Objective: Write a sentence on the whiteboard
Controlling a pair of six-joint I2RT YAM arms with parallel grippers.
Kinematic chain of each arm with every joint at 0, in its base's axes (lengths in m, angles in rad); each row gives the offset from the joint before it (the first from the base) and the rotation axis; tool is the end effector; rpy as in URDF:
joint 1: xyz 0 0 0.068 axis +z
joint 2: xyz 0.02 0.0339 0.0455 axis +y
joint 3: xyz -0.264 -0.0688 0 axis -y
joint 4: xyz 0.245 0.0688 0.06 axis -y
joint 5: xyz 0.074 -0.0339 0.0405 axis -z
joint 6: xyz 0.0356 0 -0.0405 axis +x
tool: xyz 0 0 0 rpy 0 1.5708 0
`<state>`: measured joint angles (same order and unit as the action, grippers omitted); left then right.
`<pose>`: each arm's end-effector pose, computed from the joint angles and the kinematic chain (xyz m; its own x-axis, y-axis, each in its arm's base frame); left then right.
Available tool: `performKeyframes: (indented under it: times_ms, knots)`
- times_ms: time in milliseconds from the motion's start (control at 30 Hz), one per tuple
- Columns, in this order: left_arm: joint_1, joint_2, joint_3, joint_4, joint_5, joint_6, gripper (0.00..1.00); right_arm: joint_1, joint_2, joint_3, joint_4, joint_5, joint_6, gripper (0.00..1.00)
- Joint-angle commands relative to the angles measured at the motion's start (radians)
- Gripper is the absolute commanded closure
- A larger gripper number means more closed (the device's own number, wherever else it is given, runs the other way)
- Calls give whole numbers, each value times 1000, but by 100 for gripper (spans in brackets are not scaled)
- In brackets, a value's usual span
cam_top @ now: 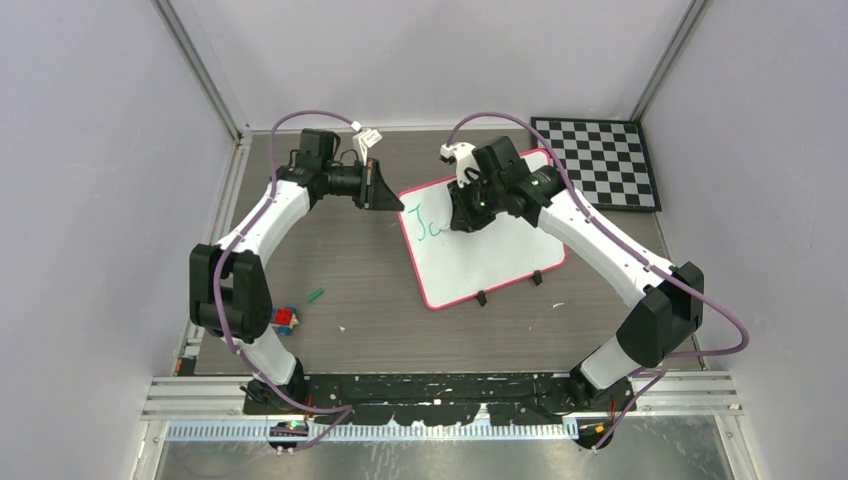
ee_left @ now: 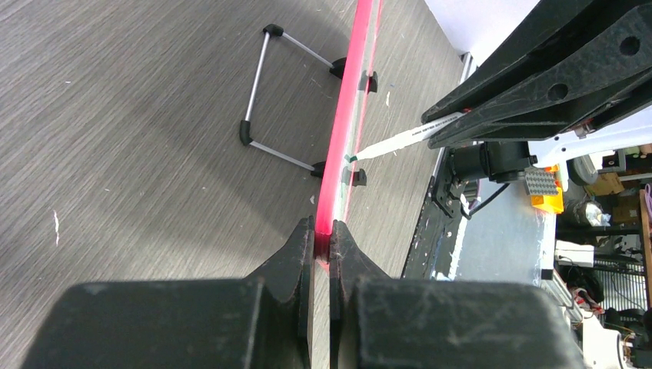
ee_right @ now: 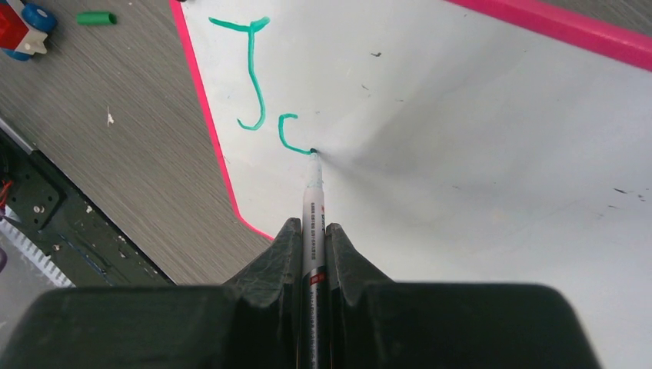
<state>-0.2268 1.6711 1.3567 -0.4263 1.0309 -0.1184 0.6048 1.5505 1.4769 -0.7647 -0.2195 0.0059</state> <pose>0.3499 -0.1121 0.2952 -0.7394 0.1083 -0.6645 0.6496 0.3740 -0.6619 0.2721 0.1975 0.3384 -0.6156 -0.4185 -0.6678 -0.6711 0.7226 0.1658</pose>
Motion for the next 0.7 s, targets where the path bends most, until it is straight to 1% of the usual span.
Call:
performKeyframes:
  times_ms: [0, 67, 667]
  knots:
    - [-3, -42, -2, -10, 32, -3, 100, -12, -3, 62, 53, 53, -6, 100]
    - [-3, -41, -2, -9, 32, -3, 100, -12, 5, 74, 57, 55, 17, 100]
    - [-3, -48, -6, -13, 30, 1, 100, 45, 37, 109, 55, 45, 32, 100]
